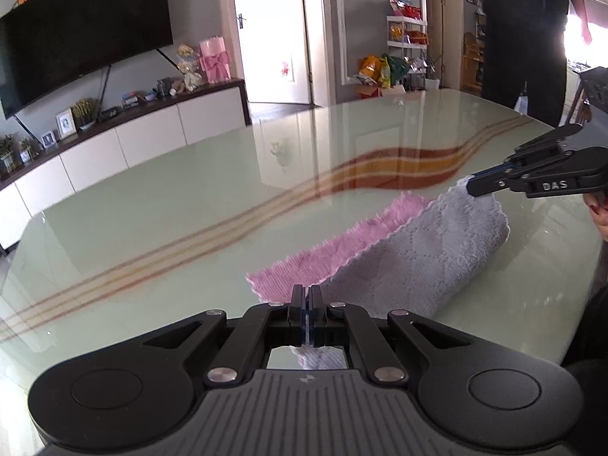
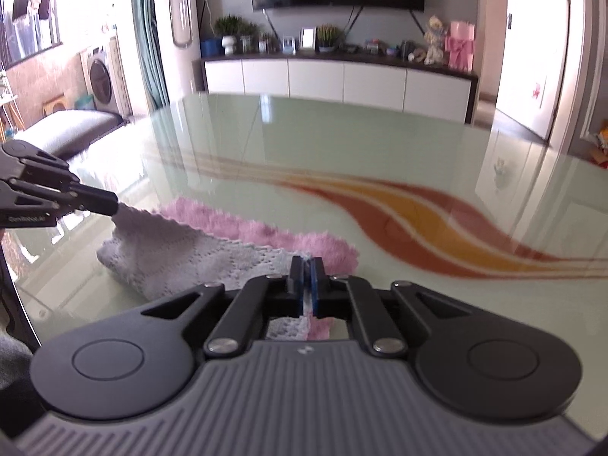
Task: Fold towel
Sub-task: 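Lift the towel end with both grippers and fold it over the other half, then open both grippers and release the twice-folded towel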
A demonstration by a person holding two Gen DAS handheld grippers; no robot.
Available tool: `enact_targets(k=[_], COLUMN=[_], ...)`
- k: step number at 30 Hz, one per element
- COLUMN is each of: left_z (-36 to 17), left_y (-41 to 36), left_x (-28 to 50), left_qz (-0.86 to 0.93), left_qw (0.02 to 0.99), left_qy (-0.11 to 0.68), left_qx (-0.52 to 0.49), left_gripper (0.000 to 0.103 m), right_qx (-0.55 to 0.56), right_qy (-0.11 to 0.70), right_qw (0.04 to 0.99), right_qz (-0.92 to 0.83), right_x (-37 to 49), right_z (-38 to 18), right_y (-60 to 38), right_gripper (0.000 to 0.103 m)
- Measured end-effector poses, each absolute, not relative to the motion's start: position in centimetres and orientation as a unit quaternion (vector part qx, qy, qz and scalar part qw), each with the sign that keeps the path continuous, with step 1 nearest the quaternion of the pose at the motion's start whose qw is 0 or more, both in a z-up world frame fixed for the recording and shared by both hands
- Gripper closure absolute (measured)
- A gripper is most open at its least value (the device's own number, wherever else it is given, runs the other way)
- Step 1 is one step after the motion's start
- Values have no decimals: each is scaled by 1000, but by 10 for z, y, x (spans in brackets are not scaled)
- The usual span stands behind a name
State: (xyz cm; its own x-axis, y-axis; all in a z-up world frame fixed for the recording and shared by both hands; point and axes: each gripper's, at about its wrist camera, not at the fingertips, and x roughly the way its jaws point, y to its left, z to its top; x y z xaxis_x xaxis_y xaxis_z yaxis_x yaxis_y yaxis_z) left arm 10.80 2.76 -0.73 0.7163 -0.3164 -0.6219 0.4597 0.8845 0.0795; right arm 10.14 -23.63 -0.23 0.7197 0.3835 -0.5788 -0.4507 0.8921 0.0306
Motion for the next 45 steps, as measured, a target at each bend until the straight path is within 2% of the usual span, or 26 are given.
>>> enact_targets(k=[9,28,35,37,39,45], left_z=[0,-36,-34,-28,-23,-9], left_y=[25,16,21,24,27,25], left_x=[137,177,174,170,166,150], left_qz=[-194,-181,-172,-166,-164,-168], left_qw=[928,911,915,919,921,924], left_qy=[299,351,346,340,335,328], left_qx=[107,119,116,114,110,99], left_gripper=[102,99,81,77,72,69], right_qx=[-57,-81,-61,-58,-59,-74], right_qy=[282,344,351,346,341,329], right_qw=[936,919,919,921,922,919], right_qz=[203,176,170,170,176,203], right_x=[123,151,146,142,136,111], right_z=[4,-34,-32,-26,-20,1], right_y=[-231,-220,-225,-227,-228,-216], right_gripper=[99,99,96,81,79,79])
